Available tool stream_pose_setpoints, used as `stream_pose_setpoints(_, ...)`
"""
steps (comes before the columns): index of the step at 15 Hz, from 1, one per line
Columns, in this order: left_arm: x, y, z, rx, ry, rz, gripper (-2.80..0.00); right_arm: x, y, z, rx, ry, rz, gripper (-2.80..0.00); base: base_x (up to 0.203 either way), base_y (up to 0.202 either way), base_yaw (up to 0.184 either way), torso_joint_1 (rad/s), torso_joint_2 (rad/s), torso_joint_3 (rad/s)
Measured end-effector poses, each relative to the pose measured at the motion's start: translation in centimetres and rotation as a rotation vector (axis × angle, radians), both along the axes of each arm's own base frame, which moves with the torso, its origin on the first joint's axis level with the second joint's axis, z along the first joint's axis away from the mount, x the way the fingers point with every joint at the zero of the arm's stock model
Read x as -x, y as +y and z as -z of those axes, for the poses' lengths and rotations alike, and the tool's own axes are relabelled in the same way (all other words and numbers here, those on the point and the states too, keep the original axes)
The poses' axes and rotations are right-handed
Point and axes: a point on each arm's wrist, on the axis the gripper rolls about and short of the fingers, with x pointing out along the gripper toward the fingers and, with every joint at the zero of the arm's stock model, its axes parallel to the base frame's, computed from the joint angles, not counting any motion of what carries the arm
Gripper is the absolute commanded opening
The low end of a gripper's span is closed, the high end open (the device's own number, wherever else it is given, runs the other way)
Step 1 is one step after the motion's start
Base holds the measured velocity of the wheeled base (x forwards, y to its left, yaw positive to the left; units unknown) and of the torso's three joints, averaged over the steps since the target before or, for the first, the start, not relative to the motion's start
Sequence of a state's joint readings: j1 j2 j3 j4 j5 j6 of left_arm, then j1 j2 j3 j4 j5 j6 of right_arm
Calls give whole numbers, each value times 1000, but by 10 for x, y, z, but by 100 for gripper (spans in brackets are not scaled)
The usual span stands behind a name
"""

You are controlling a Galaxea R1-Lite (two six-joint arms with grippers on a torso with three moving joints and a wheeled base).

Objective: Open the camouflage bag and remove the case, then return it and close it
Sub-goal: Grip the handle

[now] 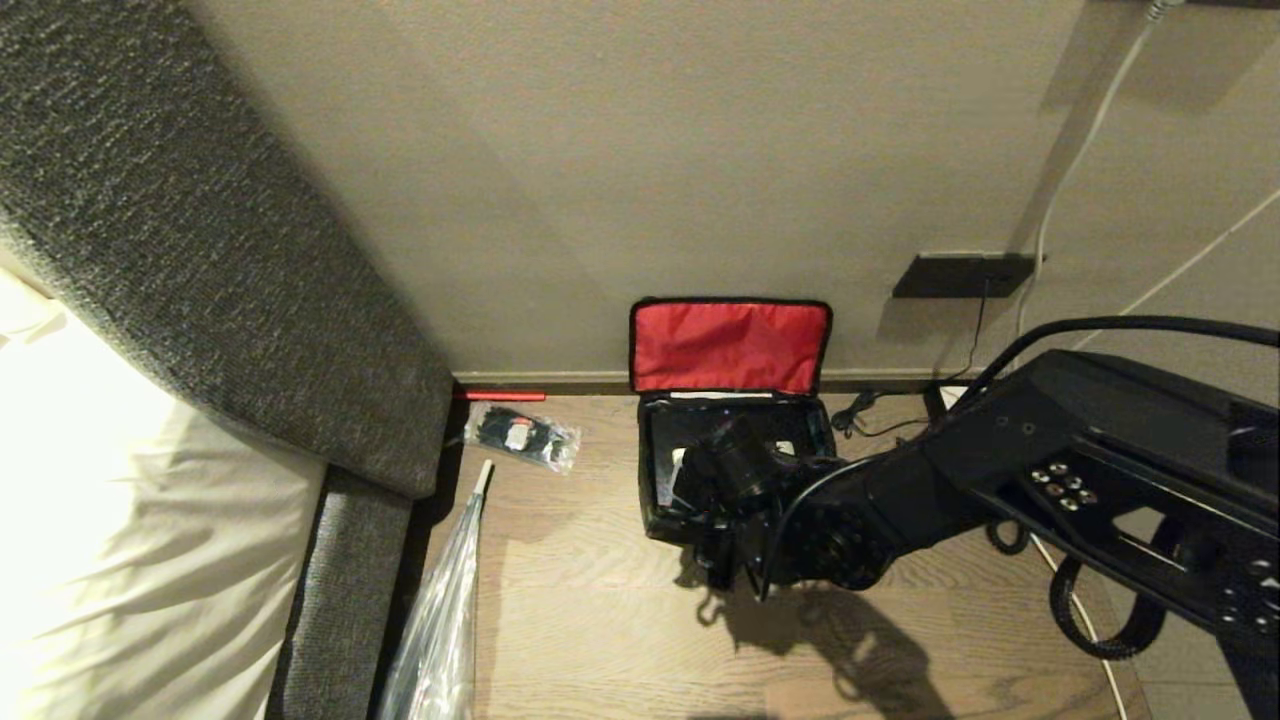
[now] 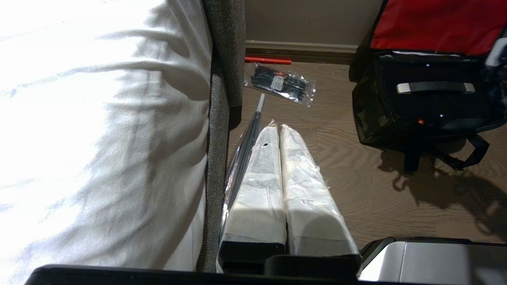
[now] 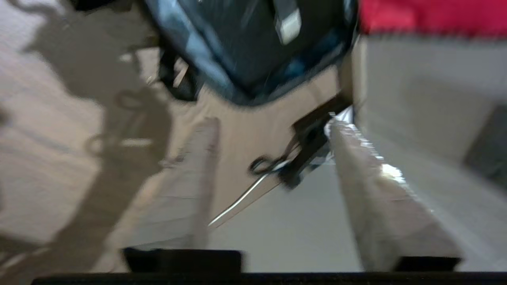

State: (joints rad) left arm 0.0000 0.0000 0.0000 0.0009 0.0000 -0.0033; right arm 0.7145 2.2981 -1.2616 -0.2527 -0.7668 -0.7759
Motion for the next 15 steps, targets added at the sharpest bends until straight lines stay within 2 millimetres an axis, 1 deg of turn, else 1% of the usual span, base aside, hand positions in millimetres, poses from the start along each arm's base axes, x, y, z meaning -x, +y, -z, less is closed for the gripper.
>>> stream_pose_setpoints(5, 0, 0, 0, 0, 0, 0, -280, -43, -8, 15, 162, -144, -104, 0, 0, 0, 0, 0, 0, 0)
stream_pose_setpoints(7, 0, 0, 0, -1, 0, 0, -280, -58, -12, 23, 202, -213, -108, 0, 0, 0, 0, 0, 0, 0)
stream_pose_setpoints(10, 0, 0, 0, 0, 0, 0, -280, -73, -14, 41, 211, -241, -100, 0, 0, 0, 0, 0, 0, 0)
stream_pose_setpoints(12, 0, 0, 0, 0, 0, 0, -280, -79, -15, 56, 213, -223, -95, 0, 0, 0, 0, 0, 0, 0)
stream_pose_setpoints(15, 0, 0, 0, 0, 0, 0, -280, -89, -15, 71, 176, -204, -104, 0, 0, 0, 0, 0, 0, 0)
